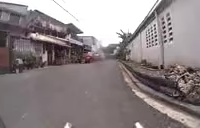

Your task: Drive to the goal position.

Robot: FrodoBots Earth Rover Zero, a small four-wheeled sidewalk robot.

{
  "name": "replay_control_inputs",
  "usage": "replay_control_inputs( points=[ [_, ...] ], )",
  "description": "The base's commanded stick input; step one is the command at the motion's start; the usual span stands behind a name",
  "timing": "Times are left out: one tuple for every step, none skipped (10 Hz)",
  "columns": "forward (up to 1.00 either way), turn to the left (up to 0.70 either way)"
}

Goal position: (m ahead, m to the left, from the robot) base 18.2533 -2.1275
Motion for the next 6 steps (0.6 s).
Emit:
replay_control_inputs(
  points=[
    [0.70, 0.00],
    [0.70, 0.00],
    [0.70, 0.00],
    [0.70, 0.00],
    [0.70, 0.00],
    [0.70, 0.00]
  ],
)
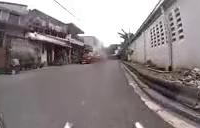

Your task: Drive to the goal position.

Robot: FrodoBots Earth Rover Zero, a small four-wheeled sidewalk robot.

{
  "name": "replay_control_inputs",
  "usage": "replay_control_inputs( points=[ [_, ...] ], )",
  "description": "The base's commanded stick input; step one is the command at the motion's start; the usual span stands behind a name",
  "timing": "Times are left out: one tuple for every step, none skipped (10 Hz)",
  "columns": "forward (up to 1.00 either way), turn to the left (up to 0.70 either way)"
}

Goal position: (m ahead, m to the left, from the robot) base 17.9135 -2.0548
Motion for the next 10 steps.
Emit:
replay_control_inputs(
  points=[
    [0.70, 0.00],
    [0.70, 0.00],
    [0.70, 0.00],
    [0.70, 0.00],
    [0.70, 0.00],
    [0.70, 0.00],
    [0.70, 0.00],
    [0.70, 0.00],
    [0.70, 0.00],
    [0.70, 0.00]
  ],
)
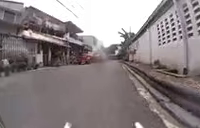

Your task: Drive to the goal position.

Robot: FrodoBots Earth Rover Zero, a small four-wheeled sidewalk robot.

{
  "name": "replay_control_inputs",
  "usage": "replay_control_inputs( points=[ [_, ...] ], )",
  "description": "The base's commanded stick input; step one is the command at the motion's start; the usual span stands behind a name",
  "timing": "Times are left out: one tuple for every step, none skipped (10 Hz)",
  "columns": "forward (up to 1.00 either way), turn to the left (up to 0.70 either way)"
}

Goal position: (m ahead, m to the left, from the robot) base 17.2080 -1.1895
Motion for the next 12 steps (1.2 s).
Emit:
replay_control_inputs(
  points=[
    [0.70, 0.00],
    [0.70, 0.00],
    [0.70, 0.00],
    [0.70, 0.00],
    [0.70, 0.00],
    [0.70, 0.00],
    [0.70, 0.00],
    [0.70, 0.00],
    [0.70, 0.00],
    [0.70, 0.00],
    [0.70, 0.00],
    [0.70, 0.00]
  ],
)
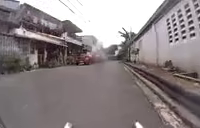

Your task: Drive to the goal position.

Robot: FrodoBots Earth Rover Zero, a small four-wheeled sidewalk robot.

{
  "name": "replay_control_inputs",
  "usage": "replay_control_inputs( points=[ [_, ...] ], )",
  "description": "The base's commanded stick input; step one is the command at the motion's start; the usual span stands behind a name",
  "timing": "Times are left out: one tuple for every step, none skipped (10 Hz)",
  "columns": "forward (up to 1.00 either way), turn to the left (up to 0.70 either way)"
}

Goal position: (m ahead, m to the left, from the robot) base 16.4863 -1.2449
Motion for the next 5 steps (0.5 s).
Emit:
replay_control_inputs(
  points=[
    [0.70, 0.01],
    [0.70, 0.01],
    [0.70, 0.00],
    [0.70, 0.00],
    [0.70, 0.00]
  ],
)
